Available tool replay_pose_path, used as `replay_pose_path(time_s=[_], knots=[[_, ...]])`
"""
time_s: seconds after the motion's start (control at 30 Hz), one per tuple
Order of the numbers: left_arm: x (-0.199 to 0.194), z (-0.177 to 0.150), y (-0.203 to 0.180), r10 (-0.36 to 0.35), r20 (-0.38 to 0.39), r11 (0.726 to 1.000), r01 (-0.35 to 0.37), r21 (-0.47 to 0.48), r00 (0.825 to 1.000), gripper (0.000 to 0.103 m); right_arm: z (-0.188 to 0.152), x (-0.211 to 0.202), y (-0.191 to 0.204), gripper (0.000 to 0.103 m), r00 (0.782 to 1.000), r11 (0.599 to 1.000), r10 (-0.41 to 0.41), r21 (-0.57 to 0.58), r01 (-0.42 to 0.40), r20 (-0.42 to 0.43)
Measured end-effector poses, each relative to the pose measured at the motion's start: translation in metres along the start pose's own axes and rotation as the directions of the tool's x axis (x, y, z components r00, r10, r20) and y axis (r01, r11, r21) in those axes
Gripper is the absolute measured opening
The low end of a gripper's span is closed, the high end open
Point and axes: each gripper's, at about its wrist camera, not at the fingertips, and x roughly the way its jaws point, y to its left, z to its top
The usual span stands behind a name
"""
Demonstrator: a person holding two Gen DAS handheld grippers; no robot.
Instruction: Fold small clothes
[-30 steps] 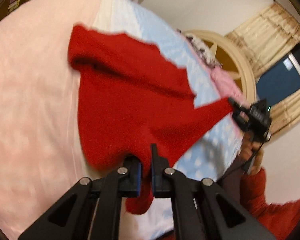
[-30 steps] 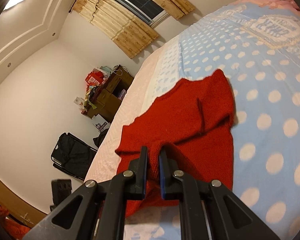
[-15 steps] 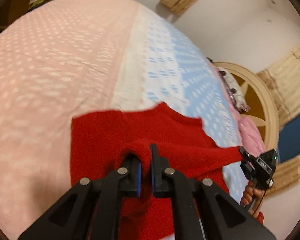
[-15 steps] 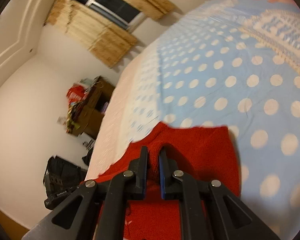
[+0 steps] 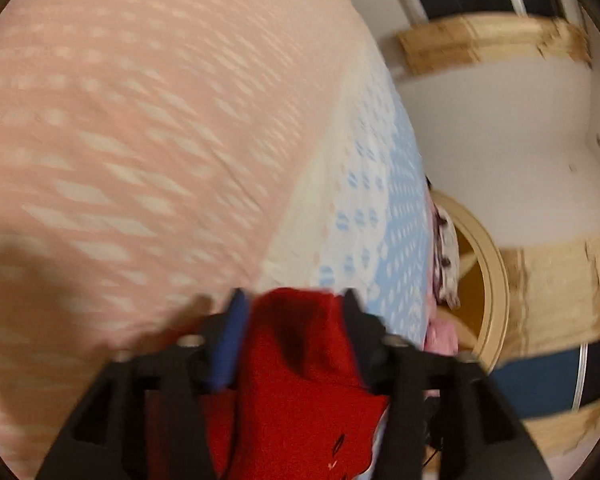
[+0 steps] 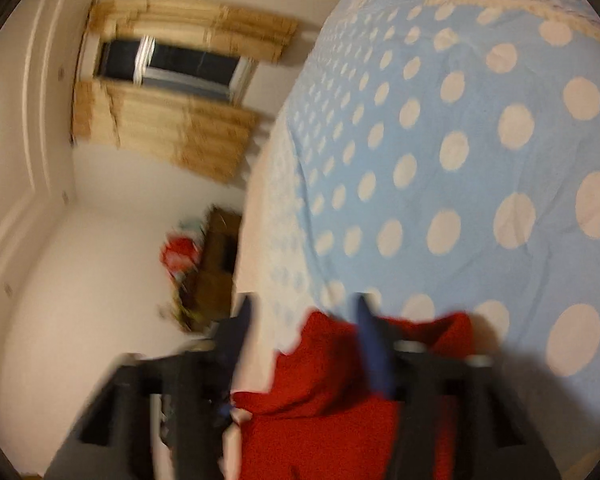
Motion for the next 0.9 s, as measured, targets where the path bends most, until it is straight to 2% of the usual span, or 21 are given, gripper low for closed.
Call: replay_pose_path(time_s=[0.07,0.13,0.23,0.3,0.4,0.47,0.5,0.53,0.57,0.67,0.7,0.77,0.83,0.87,0.9], knots=[[-0.013,-0.001,0.0,0.016,0.044,1.0,-0.017,0.025,0.999,0.062,-0.003,-0.006,0.015,0.065,0.996,0.992,-0.088,-0.084,0.089,0.02],[-0.026,-0.012,-0.01,0.079,0.087,0.989,-0.089,0.12,0.993,0.062,-0.011,-0.011,0.03,0.065,0.985,0.967,-0.168,-0.191,0.171,0.028],[-0.034,-0.041,-0.023,0.14,0.094,0.949,-0.161,0.272,0.986,0.066,-0.032,-0.02,0.044,0.065,0.979,0.935,-0.204,-0.299,0.191,-0.014],[-0.04,-0.067,-0.028,0.149,0.119,0.916,-0.183,0.356,0.982,0.074,-0.051,-0.031,0.052,0.065,0.974,0.906,-0.227,-0.371,0.204,-0.018],[-0.046,-0.113,-0.03,0.16,0.146,0.845,-0.212,0.49,0.976,0.075,-0.085,-0.049,0.061,0.064,0.952,0.824,-0.304,-0.494,0.276,0.025],[-0.046,-0.136,-0.029,0.192,0.177,0.8,-0.258,0.542,0.965,0.075,-0.113,-0.058,0.067,0.049,0.925,0.745,-0.376,-0.576,0.336,0.053],[-0.044,-0.143,-0.028,0.213,0.199,0.781,-0.289,0.553,0.957,0.075,-0.125,-0.064,0.066,0.04,0.91,0.712,-0.408,-0.602,0.362,0.065],[-0.043,-0.152,-0.025,0.238,0.227,0.763,-0.327,0.557,0.944,0.075,-0.136,-0.069,0.068,0.037,0.902,0.684,-0.425,-0.626,0.376,0.077],[-0.04,-0.157,-0.023,0.257,0.242,0.753,-0.351,0.557,0.936,0.075,-0.146,-0.073,0.069,0.037,0.898,0.663,-0.432,-0.646,0.378,0.083],[-0.027,-0.17,-0.014,0.349,0.282,0.703,-0.449,0.552,0.893,0.075,-0.178,-0.073,0.067,0.036,0.867,0.565,-0.488,-0.72,0.403,0.102],[-0.025,-0.173,-0.009,0.38,0.299,0.689,-0.483,0.54,0.875,0.075,-0.183,-0.071,0.066,0.036,0.861,0.552,-0.497,-0.727,0.408,0.106],[-0.026,-0.179,-0.004,0.389,0.315,0.683,-0.501,0.532,0.866,0.076,-0.195,-0.069,0.059,0.036,0.853,0.541,-0.514,-0.739,0.401,0.086],[-0.03,-0.186,0.002,0.397,0.335,0.672,-0.52,0.528,0.854,0.079,-0.203,-0.065,0.052,0.036,0.83,0.511,-0.55,-0.75,0.42,0.091],[-0.032,-0.188,0.003,0.404,0.343,0.668,-0.53,0.522,0.848,0.082,-0.206,-0.063,0.045,0.036,0.811,0.49,-0.577,-0.753,0.438,0.097],[-0.034,-0.19,0.008,0.412,0.353,0.668,-0.542,0.509,0.84,0.085,-0.207,-0.062,0.038,0.036,0.8,0.489,-0.592,-0.749,0.448,0.092]])
